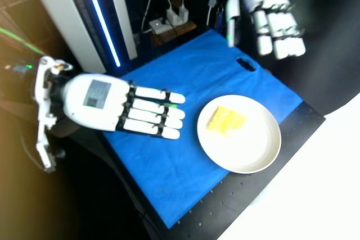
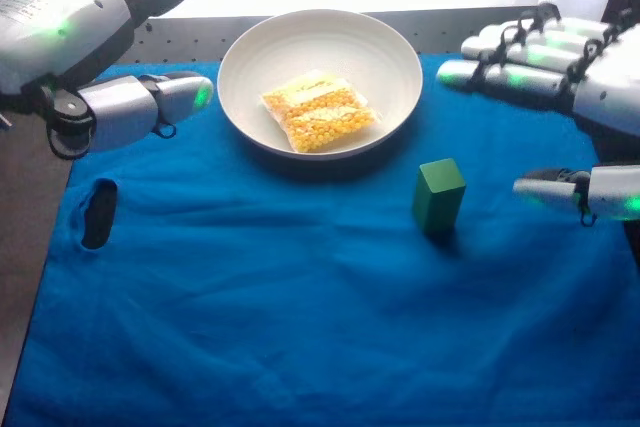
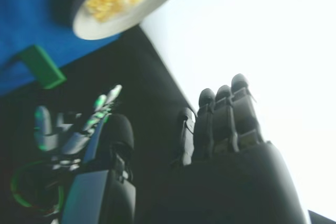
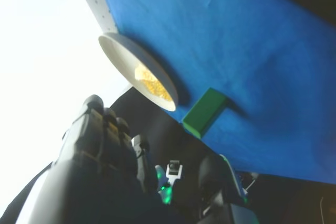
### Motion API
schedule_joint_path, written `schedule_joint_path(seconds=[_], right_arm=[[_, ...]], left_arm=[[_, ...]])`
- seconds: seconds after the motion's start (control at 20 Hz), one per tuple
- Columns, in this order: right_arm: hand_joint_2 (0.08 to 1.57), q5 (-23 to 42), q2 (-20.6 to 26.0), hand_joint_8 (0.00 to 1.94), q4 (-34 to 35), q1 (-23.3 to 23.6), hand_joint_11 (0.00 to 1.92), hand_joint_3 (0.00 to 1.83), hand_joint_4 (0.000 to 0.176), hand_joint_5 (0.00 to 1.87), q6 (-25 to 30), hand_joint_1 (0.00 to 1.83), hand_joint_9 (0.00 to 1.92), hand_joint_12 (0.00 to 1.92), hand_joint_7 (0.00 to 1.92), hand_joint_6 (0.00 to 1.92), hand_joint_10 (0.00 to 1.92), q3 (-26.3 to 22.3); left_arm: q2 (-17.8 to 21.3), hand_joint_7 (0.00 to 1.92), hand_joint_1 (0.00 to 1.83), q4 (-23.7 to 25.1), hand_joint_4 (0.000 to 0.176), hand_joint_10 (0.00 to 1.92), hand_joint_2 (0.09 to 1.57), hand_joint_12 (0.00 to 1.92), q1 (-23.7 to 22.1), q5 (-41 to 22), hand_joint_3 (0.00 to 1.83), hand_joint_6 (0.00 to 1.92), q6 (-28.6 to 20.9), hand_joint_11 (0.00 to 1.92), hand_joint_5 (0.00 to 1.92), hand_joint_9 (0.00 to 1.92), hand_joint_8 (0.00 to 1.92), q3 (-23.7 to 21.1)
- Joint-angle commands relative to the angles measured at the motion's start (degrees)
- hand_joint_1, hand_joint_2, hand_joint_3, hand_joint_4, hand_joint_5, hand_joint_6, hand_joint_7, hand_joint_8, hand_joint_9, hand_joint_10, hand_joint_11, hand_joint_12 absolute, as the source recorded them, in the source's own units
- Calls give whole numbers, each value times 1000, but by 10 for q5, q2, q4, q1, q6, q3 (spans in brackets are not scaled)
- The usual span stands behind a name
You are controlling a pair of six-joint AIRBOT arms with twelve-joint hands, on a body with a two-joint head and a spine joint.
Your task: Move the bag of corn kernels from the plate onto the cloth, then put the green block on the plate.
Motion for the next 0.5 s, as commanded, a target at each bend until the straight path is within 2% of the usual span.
schedule_joint_path(seconds=[0.0, 0.1, 0.15, 0.2, 0.25, 0.3, 0.4, 0.45], right_arm=[[1331, 64, -2, 0, 11, 9, 0, 26, 0, 0, 0, 565, 0, 368, 0, 0, 0, 1], [1326, 63, -2, 0, 11, 9, 0, 7, 0, 0, 0, 573, 0, 292, 0, 0, 0, 1], [1326, 61, -2, 0, 11, 9, 0, 4, 0, 0, 0, 583, 0, 275, 0, 0, 0, 1], [1332, 59, -2, 0, 11, 8, 0, 6, 0, 0, 0, 517, 0, 270, 0, 0, 0, 1], [1339, 58, -2, 0, 11, 8, 0, 3, 0, 0, 0, 489, 0, 215, 0, 0, 0, 0], [1358, 57, -2, 0, 11, 8, 0, 3, 0, 0, 0, 385, 0, 63, 0, 0, 0, 0], [1358, 53, -2, 0, 10, 8, 0, 0, 0, 0, 0, 407, 0, 6, 0, 0, 0, 0], [1351, 53, -3, 0, 10, 8, 12, 0, 0, 0, 0, 386, 0, 7, 0, 0, 0, 0]], left_arm=[[-1, 0, 245, 8, 0, 0, 1476, 0, -8, -67, 13, 0, 0, 0, 0, 0, 0, -2], [-7, 0, 337, 8, 0, 0, 1480, 0, -10, -65, 4, 0, 0, 0, 0, 0, 0, 1], [-11, 0, 302, 7, 0, 0, 1480, 0, -10, -64, 4, 0, 0, 0, 0, 0, 0, 3], [-15, 0, 267, 5, 0, 0, 1475, 0, -10, -64, 1, 0, 0, 0, 0, 0, 0, 6], [-20, 0, 260, 4, 0, 0, 1471, 0, -10, -62, 0, 0, 0, 0, 0, 0, 0, 8], [-28, 0, 256, 1, 0, 0, 1464, 0, -10, -56, 0, 0, 0, 0, 0, 0, 0, 15], [-42, 0, 300, -6, 0, 0, 1450, 20, -18, -41, 0, 0, 0, 40, 0, 0, 0, 28], [-51, 0, 277, -6, 15, 0, 1409, 350, -28, -27, 57, 0, 0, 7, 0, 0, 0, 37]])
